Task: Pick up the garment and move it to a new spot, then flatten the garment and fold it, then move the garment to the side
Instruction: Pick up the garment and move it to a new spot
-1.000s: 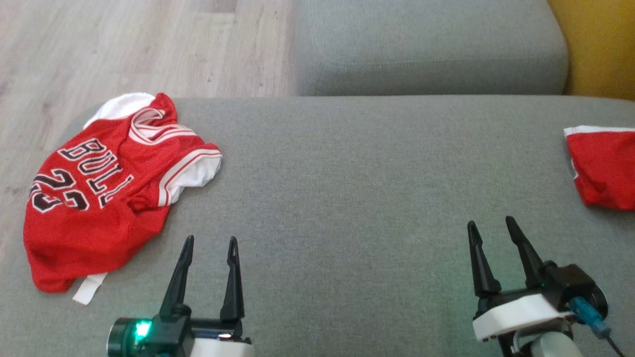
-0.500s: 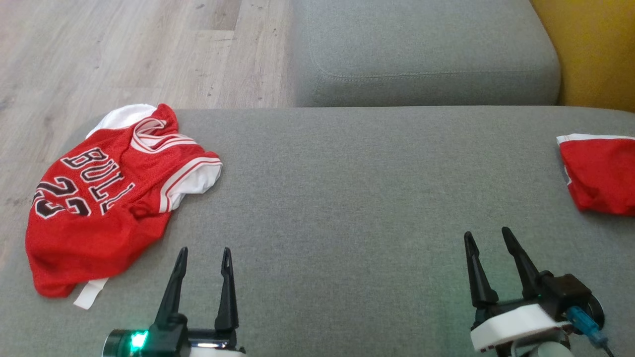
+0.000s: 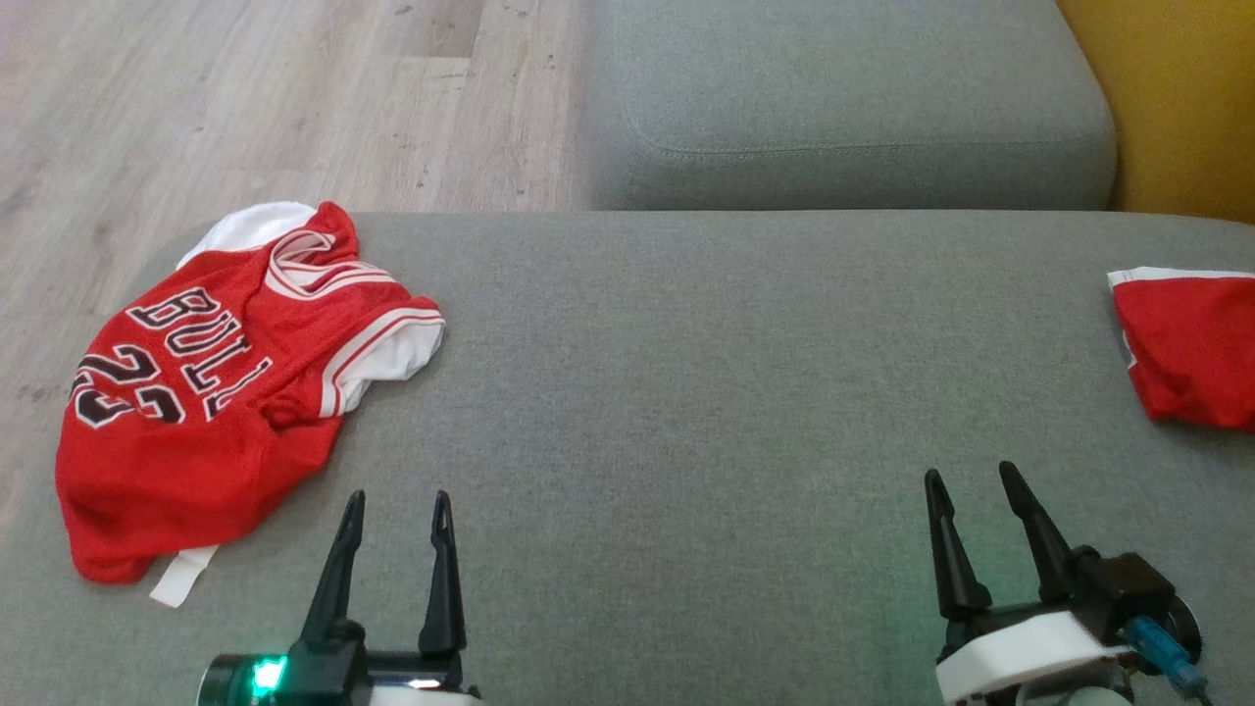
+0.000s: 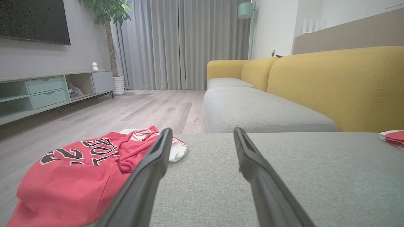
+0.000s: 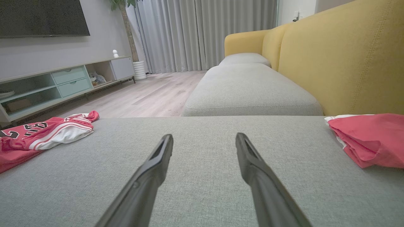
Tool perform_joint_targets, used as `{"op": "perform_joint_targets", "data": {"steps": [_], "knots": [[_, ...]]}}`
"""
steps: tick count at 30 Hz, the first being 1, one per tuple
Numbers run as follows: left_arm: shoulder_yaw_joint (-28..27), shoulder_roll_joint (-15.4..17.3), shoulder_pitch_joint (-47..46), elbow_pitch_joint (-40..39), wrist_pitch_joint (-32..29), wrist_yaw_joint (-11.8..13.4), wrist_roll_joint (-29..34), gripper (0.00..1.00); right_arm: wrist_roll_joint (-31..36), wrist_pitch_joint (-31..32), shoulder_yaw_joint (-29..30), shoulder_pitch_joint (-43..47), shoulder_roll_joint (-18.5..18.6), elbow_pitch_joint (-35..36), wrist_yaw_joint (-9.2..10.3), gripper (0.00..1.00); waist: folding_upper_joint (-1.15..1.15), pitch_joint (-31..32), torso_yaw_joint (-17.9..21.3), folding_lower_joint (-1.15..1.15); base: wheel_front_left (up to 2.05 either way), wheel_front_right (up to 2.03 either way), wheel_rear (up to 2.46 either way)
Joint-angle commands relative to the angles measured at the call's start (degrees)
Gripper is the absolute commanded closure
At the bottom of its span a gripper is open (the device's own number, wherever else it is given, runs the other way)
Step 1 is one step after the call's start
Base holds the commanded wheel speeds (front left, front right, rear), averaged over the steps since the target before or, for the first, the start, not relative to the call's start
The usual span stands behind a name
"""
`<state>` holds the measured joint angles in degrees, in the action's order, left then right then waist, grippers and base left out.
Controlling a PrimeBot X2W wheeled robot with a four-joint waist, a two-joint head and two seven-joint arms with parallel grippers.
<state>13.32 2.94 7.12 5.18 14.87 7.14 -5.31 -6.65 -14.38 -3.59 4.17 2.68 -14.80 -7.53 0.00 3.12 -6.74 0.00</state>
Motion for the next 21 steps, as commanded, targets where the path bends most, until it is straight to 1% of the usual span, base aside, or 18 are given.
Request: {"op": "perform_joint_targets", "data": {"steps": [1, 6, 9, 10, 20, 21], "knots": [[-2.1, -0.1, -1.8, -1.8, 0.1, 0.6, 0.2, 0.0, -0.5, -0.6, -1.1, -1.9, 0.2, 1.6, 0.04, 0.0, 0.0, -0.1, 0.2, 0.0, 0.0, 0.0, 0.0], [-2.6, -0.1, -1.7, -1.7, 0.1, 0.4, 0.8, 0.0, -0.9, -0.6, -1.2, -2.2, 0.2, 1.6, 0.04, 0.0, 0.0, -0.6, 0.3, 0.0, 0.0, 0.0, 0.0], [-2.5, -0.1, -1.7, -1.6, 0.1, -0.1, 1.3, 0.0, -1.4, -0.6, -1.2, -2.3, 0.2, 1.6, 0.04, 0.0, 0.0, -0.9, -0.9, 0.0, 0.0, 0.0, 0.0], [-2.5, -0.1, -2.0, -1.6, 0.1, -0.1, 1.4, 0.0, -1.6, -0.6, -1.2, -2.4, 0.2, 1.7, 0.04, 0.0, 0.0, -1.2, -2.5, 0.0, 0.0, 0.0, 0.0], [-3.3, -0.1, -3.2, -2.2, 0.1, 0.7, 0.9, 0.0, -1.4, -0.6, -2.4, -4.1, 0.2, 1.8, 0.04, 0.0, 0.0, -3.5, -13.8, 0.0, 0.0, 0.0, 0.0], [-3.3, -0.1, -3.2, -2.2, 0.1, 0.7, 0.9, 0.0, -1.4, -0.6, -2.4, -4.1, 0.2, 1.8, 0.04, 0.0, 0.0, -3.5, -13.8, 0.0, 0.0, 0.0, 0.0]]}}
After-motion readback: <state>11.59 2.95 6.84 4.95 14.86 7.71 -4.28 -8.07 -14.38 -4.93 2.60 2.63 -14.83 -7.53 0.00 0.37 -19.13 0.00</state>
